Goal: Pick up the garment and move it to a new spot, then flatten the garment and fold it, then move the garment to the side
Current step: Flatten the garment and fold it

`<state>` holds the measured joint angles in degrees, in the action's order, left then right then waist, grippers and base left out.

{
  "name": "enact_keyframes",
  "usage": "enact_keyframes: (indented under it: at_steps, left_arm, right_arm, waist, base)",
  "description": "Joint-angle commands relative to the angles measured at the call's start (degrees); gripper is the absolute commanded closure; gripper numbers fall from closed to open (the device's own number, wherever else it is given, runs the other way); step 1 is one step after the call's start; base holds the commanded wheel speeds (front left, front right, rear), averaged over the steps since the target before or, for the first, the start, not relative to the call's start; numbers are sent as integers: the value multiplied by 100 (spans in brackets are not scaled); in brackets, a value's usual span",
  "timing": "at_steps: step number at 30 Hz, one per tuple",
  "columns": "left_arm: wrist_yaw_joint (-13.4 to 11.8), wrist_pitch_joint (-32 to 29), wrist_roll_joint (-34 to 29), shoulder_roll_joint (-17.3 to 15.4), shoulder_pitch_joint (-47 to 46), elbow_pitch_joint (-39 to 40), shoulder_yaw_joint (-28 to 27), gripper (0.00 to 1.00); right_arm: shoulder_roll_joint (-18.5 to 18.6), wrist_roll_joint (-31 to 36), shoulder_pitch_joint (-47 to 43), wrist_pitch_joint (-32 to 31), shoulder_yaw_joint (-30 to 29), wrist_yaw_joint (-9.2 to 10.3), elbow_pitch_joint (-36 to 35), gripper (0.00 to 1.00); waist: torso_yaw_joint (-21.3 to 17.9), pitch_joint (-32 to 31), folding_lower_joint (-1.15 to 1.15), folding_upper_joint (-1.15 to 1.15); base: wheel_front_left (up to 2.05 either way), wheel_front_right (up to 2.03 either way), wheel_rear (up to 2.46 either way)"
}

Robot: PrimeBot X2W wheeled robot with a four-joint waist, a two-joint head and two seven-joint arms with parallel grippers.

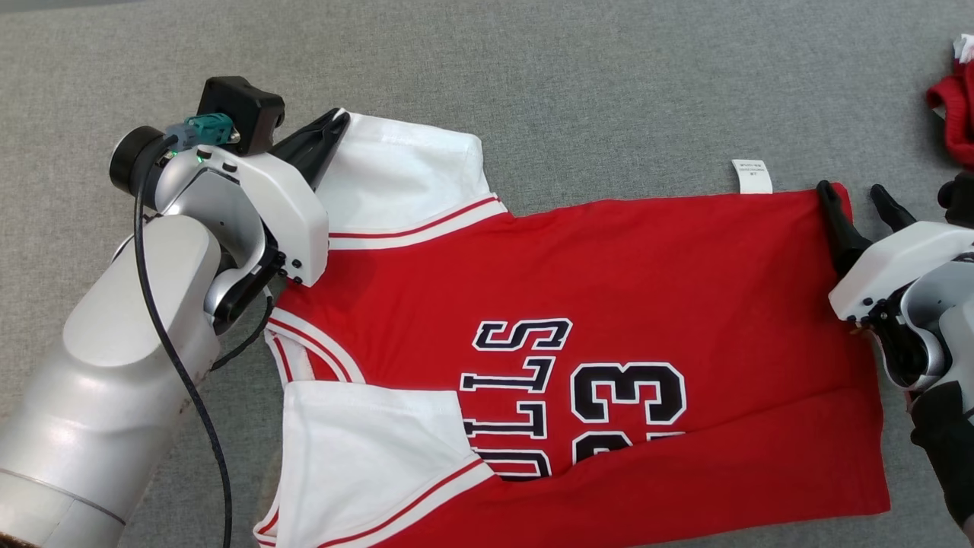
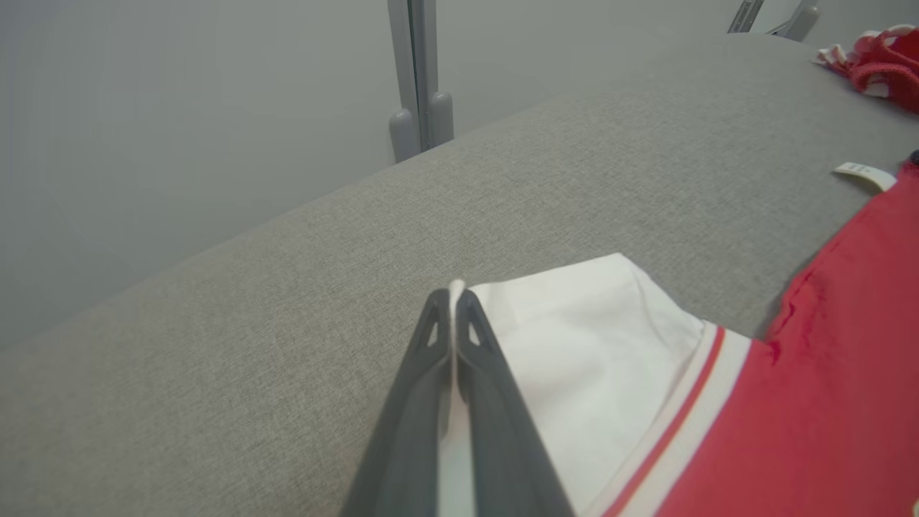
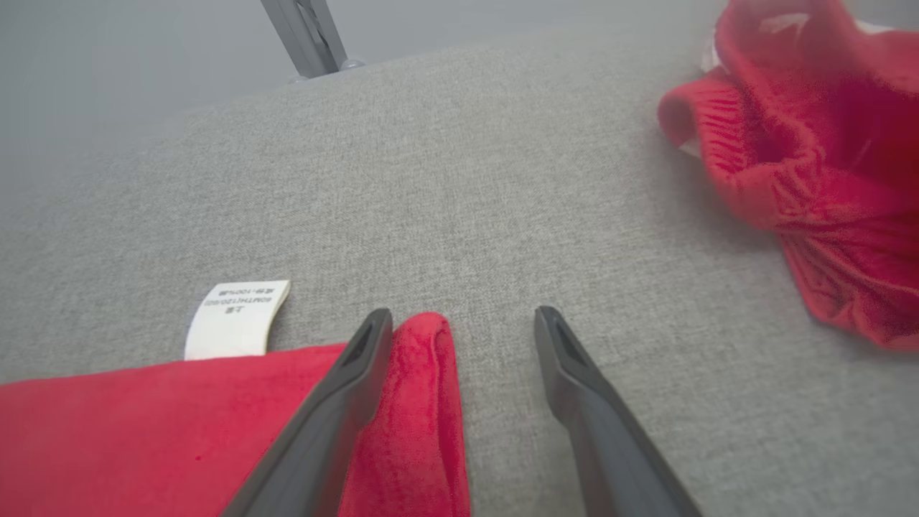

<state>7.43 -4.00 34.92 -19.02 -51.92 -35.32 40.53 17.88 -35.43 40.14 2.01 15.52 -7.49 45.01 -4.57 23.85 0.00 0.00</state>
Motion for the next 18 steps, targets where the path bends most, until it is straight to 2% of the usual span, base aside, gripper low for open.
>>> enact_keyframes:
  at_steps: [1, 4, 5, 6, 7, 18]
  left_arm:
    - [6, 40, 45, -42, -95, -23, 22, 100]
    - [6, 50, 50, -48, -136, -37, 35, 100]
    - [6, 63, 60, -45, -153, -51, 42, 100]
    - [6, 58, 68, -44, -161, -63, 49, 100]
    - [6, 69, 80, -45, -167, -77, 58, 100]
    - [6, 260, 245, -82, -28, -121, 46, 100]
  right_arm:
    - [46, -166, 96, -11, 122, 0, 39, 0]
    - [79, -319, 142, -45, 262, 0, 78, 0]
    - [99, -388, 162, -49, 332, 0, 88, 20]
    - [123, -454, 175, -64, 407, 0, 91, 76]
    - [145, -508, 180, -65, 492, 0, 79, 100]
    - [468, -916, 150, 568, 1170, 0, -53, 100]
  waist:
    - [8, 13, 0, 0]
    - [14, 18, 0, 0]
    - [18, 19, 0, 0]
    - [21, 17, 0, 0]
    - [25, 14, 0, 0]
    - [101, -186, 0, 0]
  base:
    - [0, 0, 0]
    - [0, 0, 0]
    - [0, 0, 0]
    - [0, 0, 0]
    - [0, 0, 0]
    - [0, 0, 0]
